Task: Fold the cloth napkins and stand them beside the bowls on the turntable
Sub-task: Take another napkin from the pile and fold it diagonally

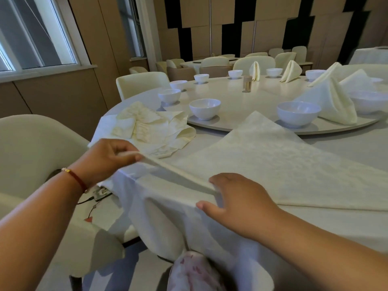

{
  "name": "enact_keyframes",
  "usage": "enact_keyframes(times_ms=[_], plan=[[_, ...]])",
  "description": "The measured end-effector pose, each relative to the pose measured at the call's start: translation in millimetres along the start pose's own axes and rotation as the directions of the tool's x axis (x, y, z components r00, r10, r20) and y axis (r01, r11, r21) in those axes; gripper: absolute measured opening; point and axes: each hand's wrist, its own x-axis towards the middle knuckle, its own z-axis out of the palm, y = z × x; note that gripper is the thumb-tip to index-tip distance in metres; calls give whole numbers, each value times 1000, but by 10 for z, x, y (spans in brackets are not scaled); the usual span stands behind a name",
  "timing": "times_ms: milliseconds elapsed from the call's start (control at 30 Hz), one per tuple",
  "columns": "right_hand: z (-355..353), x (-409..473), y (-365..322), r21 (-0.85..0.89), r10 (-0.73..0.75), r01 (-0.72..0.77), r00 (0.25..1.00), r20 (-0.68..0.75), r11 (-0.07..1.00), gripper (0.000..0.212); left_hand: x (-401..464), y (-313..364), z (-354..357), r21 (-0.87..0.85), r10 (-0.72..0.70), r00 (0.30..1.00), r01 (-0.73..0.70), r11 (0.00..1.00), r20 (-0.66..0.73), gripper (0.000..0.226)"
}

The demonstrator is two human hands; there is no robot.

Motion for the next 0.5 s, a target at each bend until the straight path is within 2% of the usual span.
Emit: enact_keyframes(times_ms=[133, 267, 333, 400, 500], plan=[[4, 109, -136, -79, -36, 26, 991, -127, 997, 17, 201, 205, 120, -263, -75, 989, 39, 964, -128, 10], [-98, 5, -82, 152, 16, 11, 985, -174, 988, 30, 361, 427, 258, -511, -180, 979, 106, 853, -96, 32], [-178, -97, -71, 294, 42, 7, 986, -161, 956, 32, 406, 534, 339, -520, -199, 978, 142, 842, -55, 31], [-263, -181, -64, 419, 69, -10, 990, -125, 908, 30, 434, 638, 424, -524, -188, 982, 159, 837, -2, 19], [-367, -251, -2, 579, 95, -72, 995, -9, 812, 27, 466, 758, 545, -487, -149, 987, 157, 859, 54, 17]])
